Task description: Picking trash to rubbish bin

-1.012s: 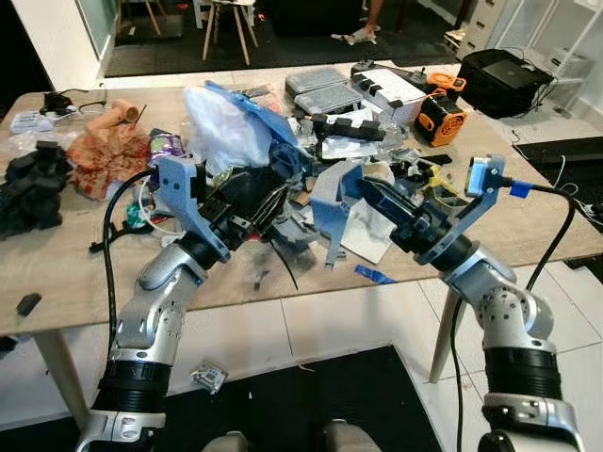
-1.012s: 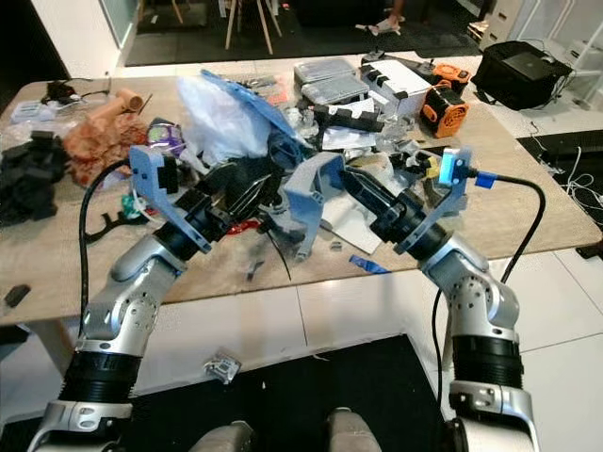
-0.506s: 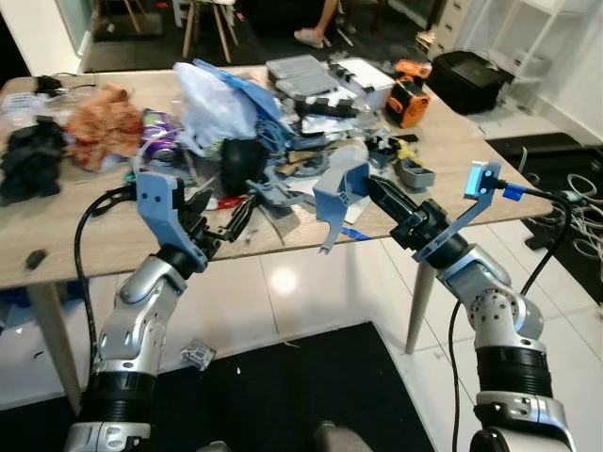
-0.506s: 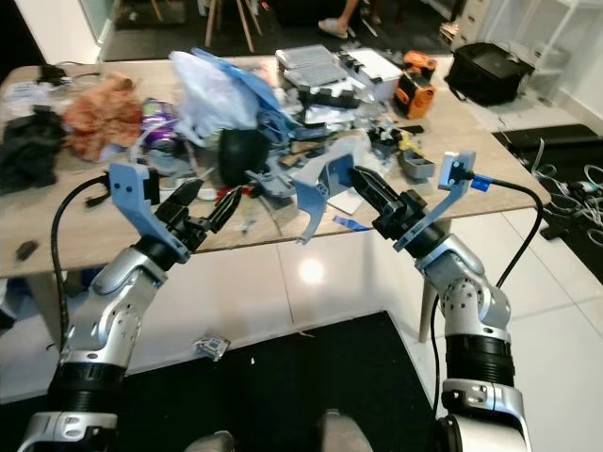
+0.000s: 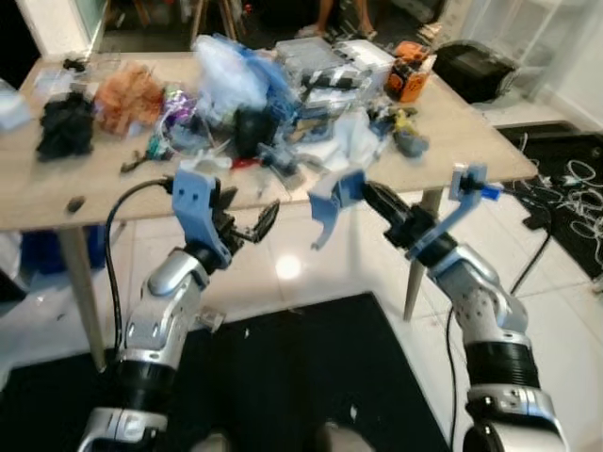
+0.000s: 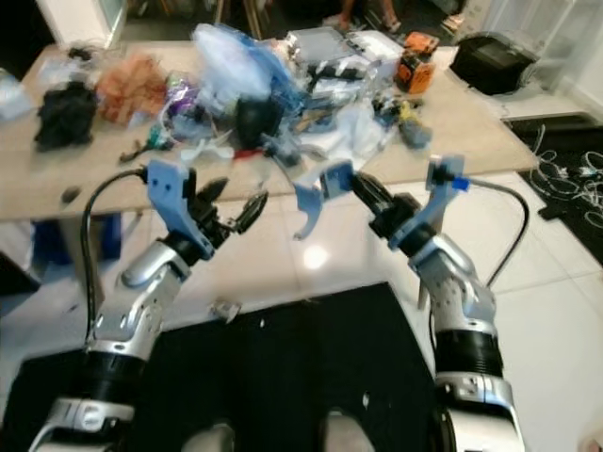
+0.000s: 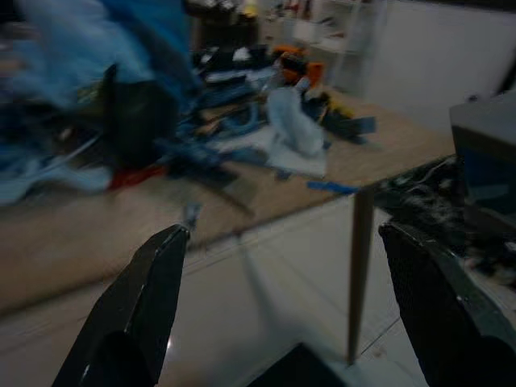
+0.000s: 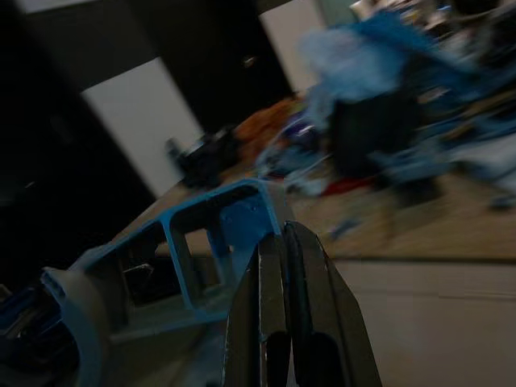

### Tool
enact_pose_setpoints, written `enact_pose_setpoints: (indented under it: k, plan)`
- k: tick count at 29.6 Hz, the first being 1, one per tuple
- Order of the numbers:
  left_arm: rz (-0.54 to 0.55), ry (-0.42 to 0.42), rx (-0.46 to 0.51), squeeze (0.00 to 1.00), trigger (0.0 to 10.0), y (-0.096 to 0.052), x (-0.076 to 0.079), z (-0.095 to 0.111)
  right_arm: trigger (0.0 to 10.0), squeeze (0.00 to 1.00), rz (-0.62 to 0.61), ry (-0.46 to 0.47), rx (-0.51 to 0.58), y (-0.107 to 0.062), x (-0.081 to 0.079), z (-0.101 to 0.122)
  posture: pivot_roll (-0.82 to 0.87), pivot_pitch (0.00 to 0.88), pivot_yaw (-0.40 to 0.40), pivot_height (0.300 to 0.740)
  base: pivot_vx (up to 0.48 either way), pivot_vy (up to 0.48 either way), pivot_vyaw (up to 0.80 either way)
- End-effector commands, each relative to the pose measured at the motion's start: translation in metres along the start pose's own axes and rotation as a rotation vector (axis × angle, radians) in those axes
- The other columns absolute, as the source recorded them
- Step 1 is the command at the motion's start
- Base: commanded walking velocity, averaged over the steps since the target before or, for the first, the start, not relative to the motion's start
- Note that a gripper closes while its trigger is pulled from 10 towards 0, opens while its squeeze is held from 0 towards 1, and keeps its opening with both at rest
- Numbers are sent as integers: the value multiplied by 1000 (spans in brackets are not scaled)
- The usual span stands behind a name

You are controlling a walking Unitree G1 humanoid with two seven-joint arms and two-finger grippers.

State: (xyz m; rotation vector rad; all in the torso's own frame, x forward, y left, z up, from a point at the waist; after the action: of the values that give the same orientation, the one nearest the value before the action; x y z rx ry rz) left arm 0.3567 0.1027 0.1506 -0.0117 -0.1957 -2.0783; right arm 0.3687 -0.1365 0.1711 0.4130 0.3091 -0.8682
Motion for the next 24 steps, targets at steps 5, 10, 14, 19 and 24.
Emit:
enact_pose_setpoints:
  k: [5, 10, 14, 19, 24]
  plan:
    - [-73, 51, -66, 0, 10000, 4, 14, -14, 10000, 0, -7, -18, -31, 2, -3, -12, -61, 0, -32, 740, 0, 0, -800]
    - [-95, 68, -80, 0, 10000, 6, 18, -17, 10000, 0, -3, -6, -38, 4, -6, -19, -62, 0, -31, 740, 0, 0, -800]
    - [-101, 69, -81, 0, 10000, 6, 18, -18, 10000, 0, -3, -4, -41, 5, -6, -21, -62, 0, -31, 740, 0, 0, -800]
    - [-109, 71, -86, 0, 10000, 7, 20, -19, 10000, 0, -4, -5, -45, 5, -6, -22, -64, 0, -30, 740, 0, 0, -800]
    - [-116, 70, -89, 0, 10000, 8, 20, -20, 10000, 0, -4, -7, -48, 6, -6, -23, -64, 0, -32, 740, 0, 0, -800]
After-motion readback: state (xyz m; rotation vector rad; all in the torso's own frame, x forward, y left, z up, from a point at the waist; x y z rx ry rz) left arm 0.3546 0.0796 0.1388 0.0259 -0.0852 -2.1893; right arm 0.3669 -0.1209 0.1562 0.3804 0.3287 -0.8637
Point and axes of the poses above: a point about 5 cm out from each wrist's last joint towards the gripper, its own y axis pointing out of the wrist towards the gripper, its own z axis along the axis of the wrist's last joint, x = y × z, the point moved 5 cm from there along y, pointing out of the wrist towards the gripper, and after that the axes turned 1 degree about y, right-handed, at the moved point
